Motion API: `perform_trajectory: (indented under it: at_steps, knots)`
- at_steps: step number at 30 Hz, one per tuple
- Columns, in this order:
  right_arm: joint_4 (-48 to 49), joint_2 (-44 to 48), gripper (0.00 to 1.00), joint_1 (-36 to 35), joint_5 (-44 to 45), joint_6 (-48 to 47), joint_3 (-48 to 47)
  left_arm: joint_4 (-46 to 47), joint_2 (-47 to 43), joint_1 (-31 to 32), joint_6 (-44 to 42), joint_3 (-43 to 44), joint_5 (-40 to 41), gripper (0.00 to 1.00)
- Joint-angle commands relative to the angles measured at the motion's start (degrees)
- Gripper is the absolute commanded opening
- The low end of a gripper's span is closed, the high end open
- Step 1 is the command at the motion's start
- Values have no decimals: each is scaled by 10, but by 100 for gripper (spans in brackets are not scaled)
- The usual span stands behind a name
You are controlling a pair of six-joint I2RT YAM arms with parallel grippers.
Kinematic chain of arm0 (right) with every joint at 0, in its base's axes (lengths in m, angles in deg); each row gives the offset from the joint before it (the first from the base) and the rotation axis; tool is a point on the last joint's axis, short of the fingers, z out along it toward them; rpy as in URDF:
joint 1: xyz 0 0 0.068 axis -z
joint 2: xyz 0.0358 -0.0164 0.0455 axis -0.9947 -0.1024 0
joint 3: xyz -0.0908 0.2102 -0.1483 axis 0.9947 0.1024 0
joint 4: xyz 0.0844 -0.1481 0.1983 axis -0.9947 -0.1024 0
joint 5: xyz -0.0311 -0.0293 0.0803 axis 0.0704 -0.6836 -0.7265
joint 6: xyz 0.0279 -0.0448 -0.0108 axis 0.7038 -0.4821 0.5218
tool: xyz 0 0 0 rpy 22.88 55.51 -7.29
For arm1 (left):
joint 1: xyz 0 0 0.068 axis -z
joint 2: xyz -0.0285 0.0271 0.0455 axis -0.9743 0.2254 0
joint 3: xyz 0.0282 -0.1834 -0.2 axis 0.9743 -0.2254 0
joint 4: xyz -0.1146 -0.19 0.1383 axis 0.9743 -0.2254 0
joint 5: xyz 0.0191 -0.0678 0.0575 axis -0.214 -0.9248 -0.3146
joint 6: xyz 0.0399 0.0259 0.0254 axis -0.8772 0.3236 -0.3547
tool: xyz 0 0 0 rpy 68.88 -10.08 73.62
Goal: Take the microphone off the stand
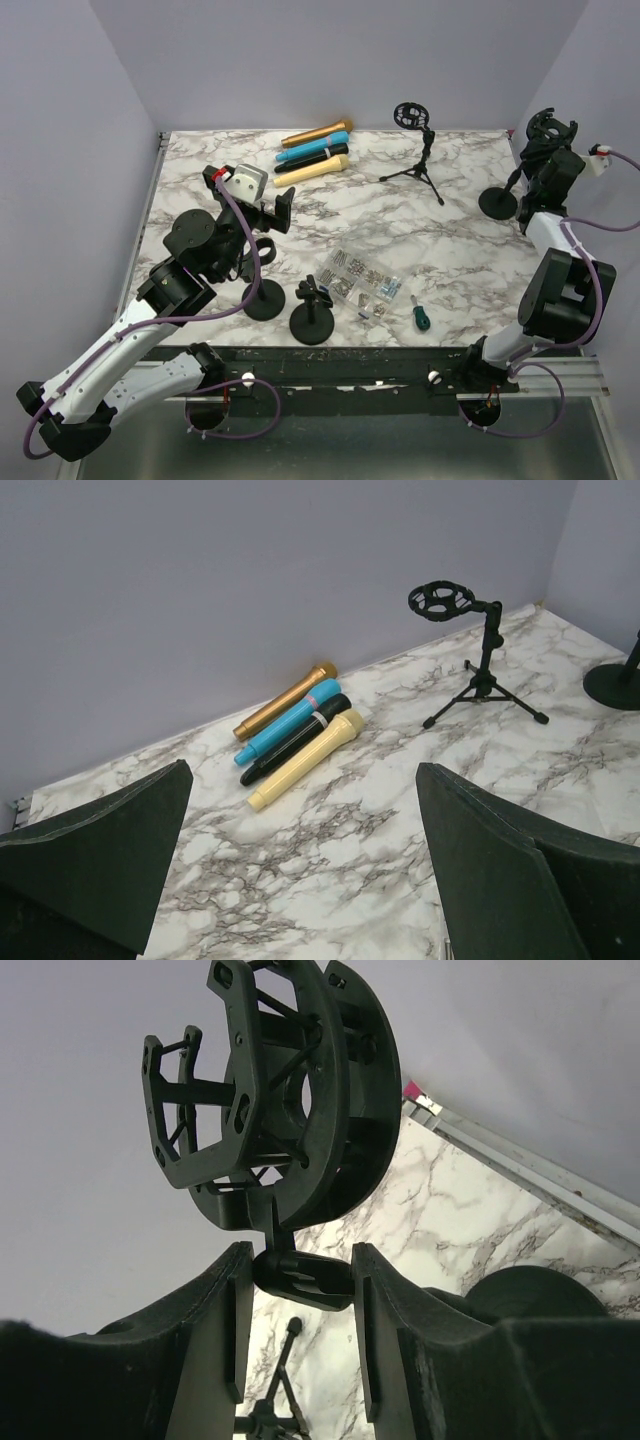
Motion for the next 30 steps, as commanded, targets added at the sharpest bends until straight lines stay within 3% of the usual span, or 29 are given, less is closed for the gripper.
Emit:
perform_trajectory:
  at_steps: [1, 30]
  knots:
    - [-119, -36, 28, -5, 31, -36, 47, 8, 0, 4, 6, -2, -10, 99]
    - [-139, -88, 33, -6, 69, -50, 66, 8, -5, 3, 6, -2, -11, 99]
